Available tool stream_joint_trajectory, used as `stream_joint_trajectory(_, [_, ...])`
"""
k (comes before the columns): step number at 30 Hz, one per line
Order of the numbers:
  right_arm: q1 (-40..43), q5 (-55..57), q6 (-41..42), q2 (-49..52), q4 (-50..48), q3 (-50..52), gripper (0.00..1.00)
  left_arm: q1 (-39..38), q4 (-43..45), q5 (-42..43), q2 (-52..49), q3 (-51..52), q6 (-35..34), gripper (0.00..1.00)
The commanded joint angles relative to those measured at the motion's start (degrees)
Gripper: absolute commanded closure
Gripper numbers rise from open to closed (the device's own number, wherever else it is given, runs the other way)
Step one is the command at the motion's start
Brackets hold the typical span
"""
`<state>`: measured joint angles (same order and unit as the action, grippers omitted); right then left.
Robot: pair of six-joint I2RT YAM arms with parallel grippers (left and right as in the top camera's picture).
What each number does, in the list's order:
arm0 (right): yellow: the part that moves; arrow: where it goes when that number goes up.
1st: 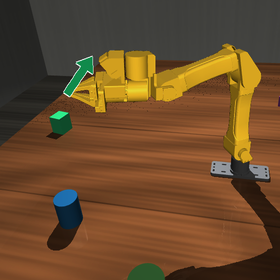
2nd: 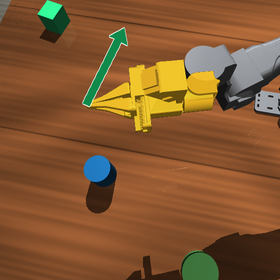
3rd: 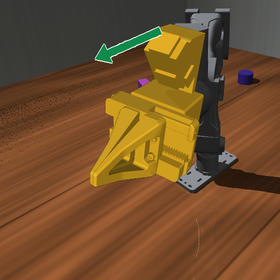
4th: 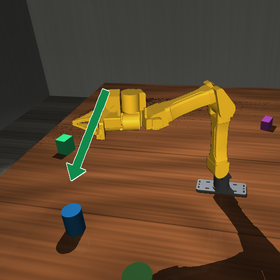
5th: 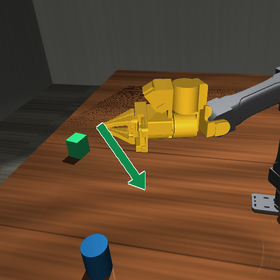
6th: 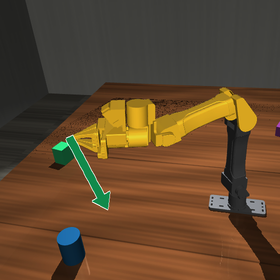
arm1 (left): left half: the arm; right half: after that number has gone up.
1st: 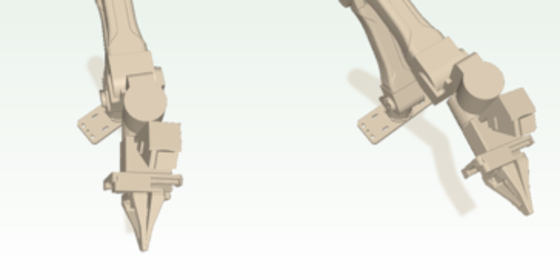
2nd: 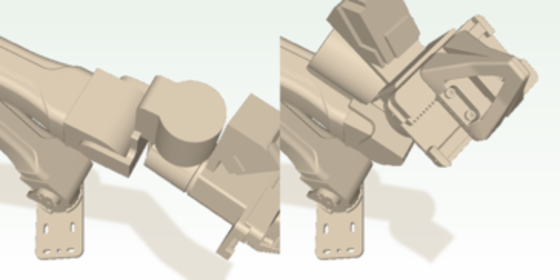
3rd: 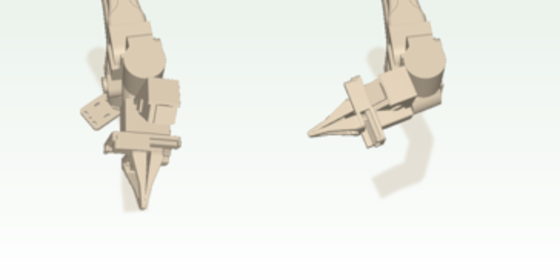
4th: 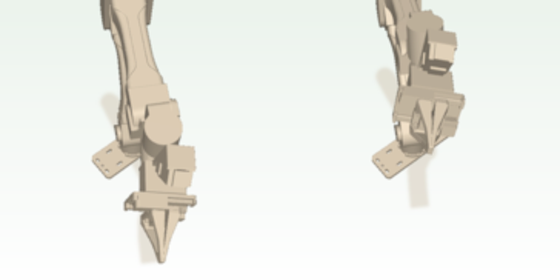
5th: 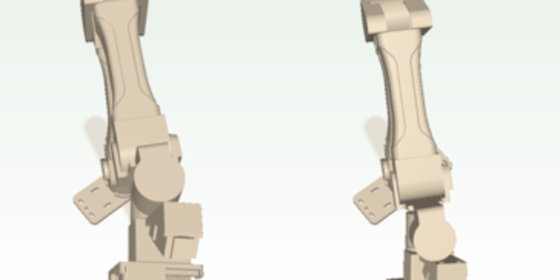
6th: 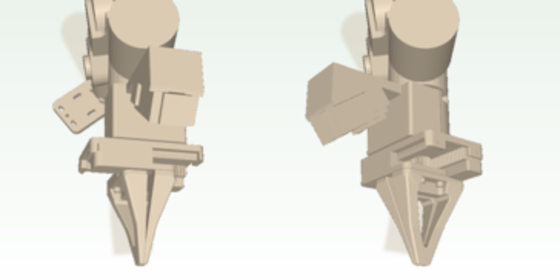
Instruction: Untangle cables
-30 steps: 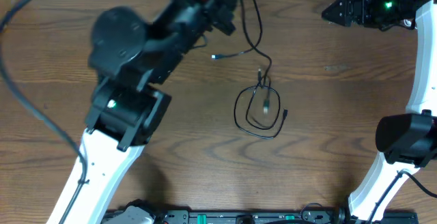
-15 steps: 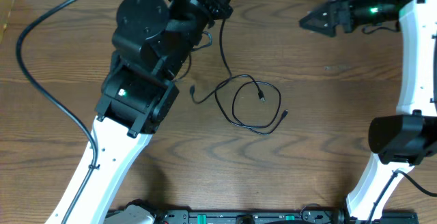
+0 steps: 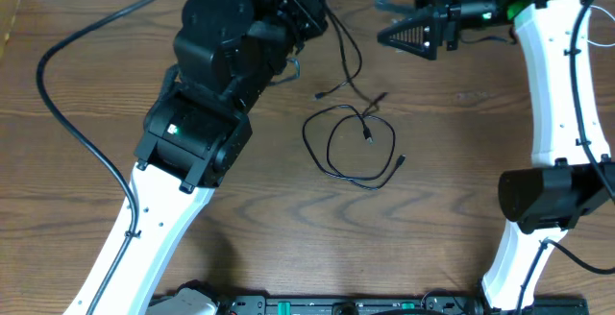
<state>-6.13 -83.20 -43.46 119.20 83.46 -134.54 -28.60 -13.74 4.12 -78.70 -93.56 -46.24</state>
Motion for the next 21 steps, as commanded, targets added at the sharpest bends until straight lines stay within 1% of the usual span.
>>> stream_joint_trajectory(1, [-3.04, -6.32, -1.31, 0.11, -2.14, -0.02, 0.12, 0.28, -2.54, -0.31, 0.72, -0.55, -1.07, 0.92])
stream_joint_trajectory(4, [-5.44, -6.32, -1.16, 0.11, -3.63, -0.02, 0.13, 0.26, -4.04, -0.28, 0.72, -0.55, -1.09, 0.93])
stream_joint_trajectory(6, [-7.15, -6.29, -1.16, 0.11, -4.52, -0.02, 0.16, 0.24, -4.26, -0.28, 0.72, -0.52, -1.29, 0.92])
stream_joint_trajectory(8, [-8.83, -5.84, -1.16, 0.11, -5.64, -0.02, 0.21, 0.24, -4.26, -0.17, 0.72, -0.52, -2.08, 0.93])
stream_joint_trajectory(10, [-10.64, -3.98, -1.01, 0.11, -7.67, -0.02, 0.28, 0.24, -4.22, 0.74, 0.72, -0.52, -3.72, 0.93])
stream_joint_trajectory(11, [-11.39, -3.17, -0.04, 0.11, -8.83, -0.02, 0.31, 0.24, -4.2, 1.42, 0.72, -0.52, -4.24, 0.93])
stream_joint_trajectory(13, [-12.94, -2.12, 4.42, 0.11, -12.48, -0.02, 0.36, 0.24, -4.22, 2.23, 0.72, -0.52, -4.72, 0.93])
stream_joint_trajectory(14, [-13.62, -1.64, 6.95, 0.11, -14.58, -0.02, 0.41, 0.24, -4.24, 2.36, 0.72, -0.52, -4.7, 0.93])
stream_joint_trajectory(16, [-14.36, -0.5, 10.67, 0.11, -17.94, -0.02, 0.57, 0.24, -4.26, 2.51, 0.72, -0.52, -4.7, 0.92])
stream_joint_trajectory(19, [-14.51, 1.31, 17.9, 0.11, -23.32, -0.02, 0.95, 0.24, -4.26, 2.51, 0.72, -0.52, -4.7, 0.92])
stream_joint_trajectory(20, [-14.29, 1.95, 19.5, 0.11, -24.24, -0.02, 0.99, 0.24, -4.26, 2.51, 0.72, -0.52, -4.68, 0.92])
stream_joint_trajectory(21, [-13.99, 3.1, 21.66, 0.11, -25.38, -0.02, 0.99, 0.24, -4.39, 2.51, 0.72, -0.52, -4.7, 0.92])
